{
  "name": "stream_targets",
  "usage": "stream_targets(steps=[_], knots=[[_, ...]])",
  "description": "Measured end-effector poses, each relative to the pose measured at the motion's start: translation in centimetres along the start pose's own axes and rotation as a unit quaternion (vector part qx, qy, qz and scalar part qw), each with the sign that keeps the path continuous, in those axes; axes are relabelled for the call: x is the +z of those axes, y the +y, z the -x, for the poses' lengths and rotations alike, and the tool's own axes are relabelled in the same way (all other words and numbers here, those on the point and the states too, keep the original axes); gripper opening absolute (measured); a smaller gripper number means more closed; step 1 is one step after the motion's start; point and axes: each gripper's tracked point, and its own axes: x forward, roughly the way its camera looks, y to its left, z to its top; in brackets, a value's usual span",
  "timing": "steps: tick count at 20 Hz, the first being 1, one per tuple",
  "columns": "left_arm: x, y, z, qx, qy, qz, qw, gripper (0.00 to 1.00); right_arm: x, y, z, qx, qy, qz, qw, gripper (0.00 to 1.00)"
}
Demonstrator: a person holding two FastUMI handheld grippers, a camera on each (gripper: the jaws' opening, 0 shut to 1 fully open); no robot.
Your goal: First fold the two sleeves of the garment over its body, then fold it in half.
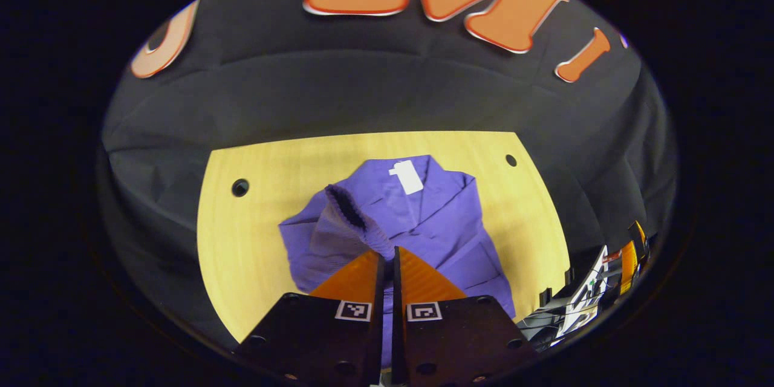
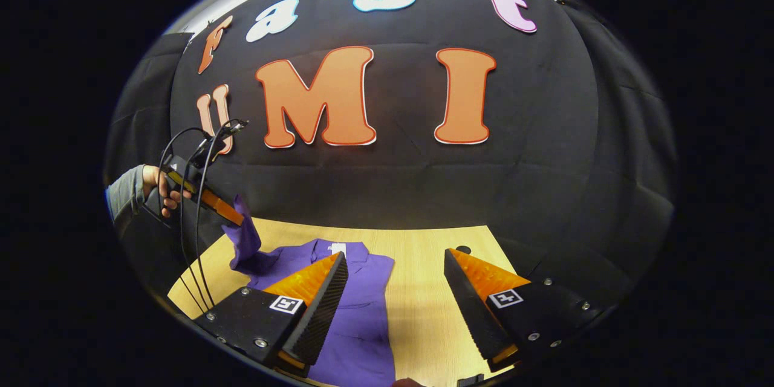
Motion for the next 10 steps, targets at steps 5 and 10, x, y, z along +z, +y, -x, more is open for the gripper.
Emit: stream_targets(steps=[5, 10], knots=[[2.4, -8.0, -2.6, -0.040, 0.010, -0.030, 0.999, 0.07, -1.0, -3.1, -0.2, -0.012, 0.006, -0.017, 1.000, 0.95], [3.5, -14.4, -6.9, -0.066, 0.018, -0.057, 0.996, 0.07, -2.1, -4.8, -0.7, -0.012, 0.016, -0.026, 0.999, 0.95]])
